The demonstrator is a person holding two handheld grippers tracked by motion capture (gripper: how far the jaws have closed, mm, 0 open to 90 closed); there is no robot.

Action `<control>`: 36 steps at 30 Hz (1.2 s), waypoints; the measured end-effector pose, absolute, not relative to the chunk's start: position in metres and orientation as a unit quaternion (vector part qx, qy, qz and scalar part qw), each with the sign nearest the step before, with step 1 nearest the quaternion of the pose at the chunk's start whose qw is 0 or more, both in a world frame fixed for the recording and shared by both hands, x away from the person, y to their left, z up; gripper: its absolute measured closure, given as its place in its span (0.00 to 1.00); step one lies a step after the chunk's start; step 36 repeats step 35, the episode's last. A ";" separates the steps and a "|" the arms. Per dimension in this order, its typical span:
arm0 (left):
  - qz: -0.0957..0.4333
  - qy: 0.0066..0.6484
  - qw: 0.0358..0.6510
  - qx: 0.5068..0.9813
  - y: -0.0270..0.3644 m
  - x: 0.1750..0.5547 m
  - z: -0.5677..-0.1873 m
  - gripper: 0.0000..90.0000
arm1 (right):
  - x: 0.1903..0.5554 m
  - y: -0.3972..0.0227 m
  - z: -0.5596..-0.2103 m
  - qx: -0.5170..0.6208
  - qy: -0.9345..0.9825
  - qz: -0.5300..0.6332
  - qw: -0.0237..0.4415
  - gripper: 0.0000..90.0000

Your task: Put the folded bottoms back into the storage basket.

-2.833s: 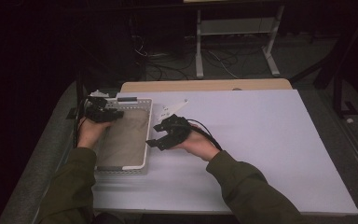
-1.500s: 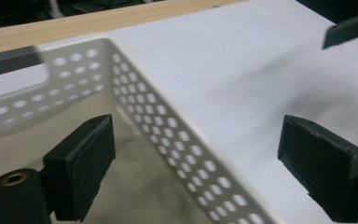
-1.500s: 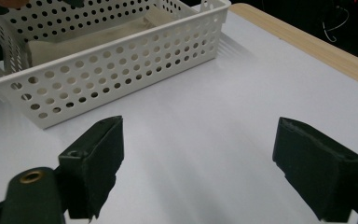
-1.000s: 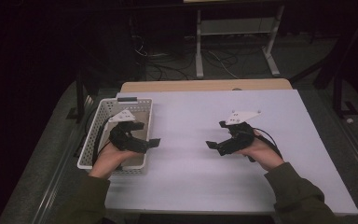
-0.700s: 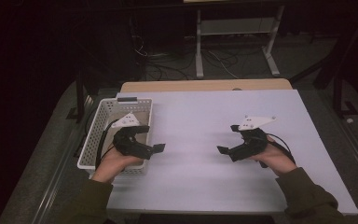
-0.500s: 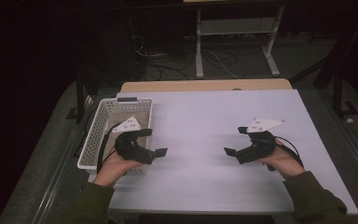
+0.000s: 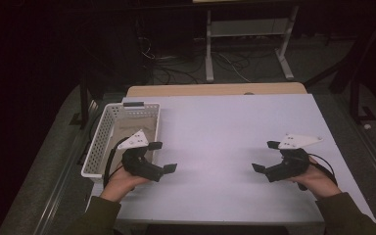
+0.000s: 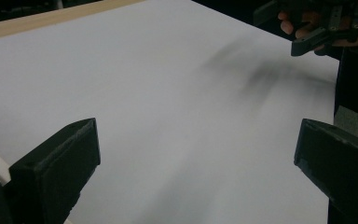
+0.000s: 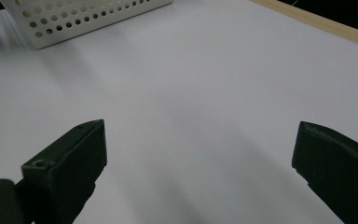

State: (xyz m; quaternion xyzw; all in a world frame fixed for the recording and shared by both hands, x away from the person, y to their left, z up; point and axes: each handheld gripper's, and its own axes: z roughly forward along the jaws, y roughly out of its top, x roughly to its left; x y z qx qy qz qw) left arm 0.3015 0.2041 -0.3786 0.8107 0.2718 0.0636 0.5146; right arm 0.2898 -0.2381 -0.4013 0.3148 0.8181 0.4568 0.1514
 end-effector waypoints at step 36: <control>0.062 0.273 0.505 0.817 0.202 0.303 -0.380 0.00 | 0.264 -0.274 -0.426 0.336 0.812 0.457 0.140 0.03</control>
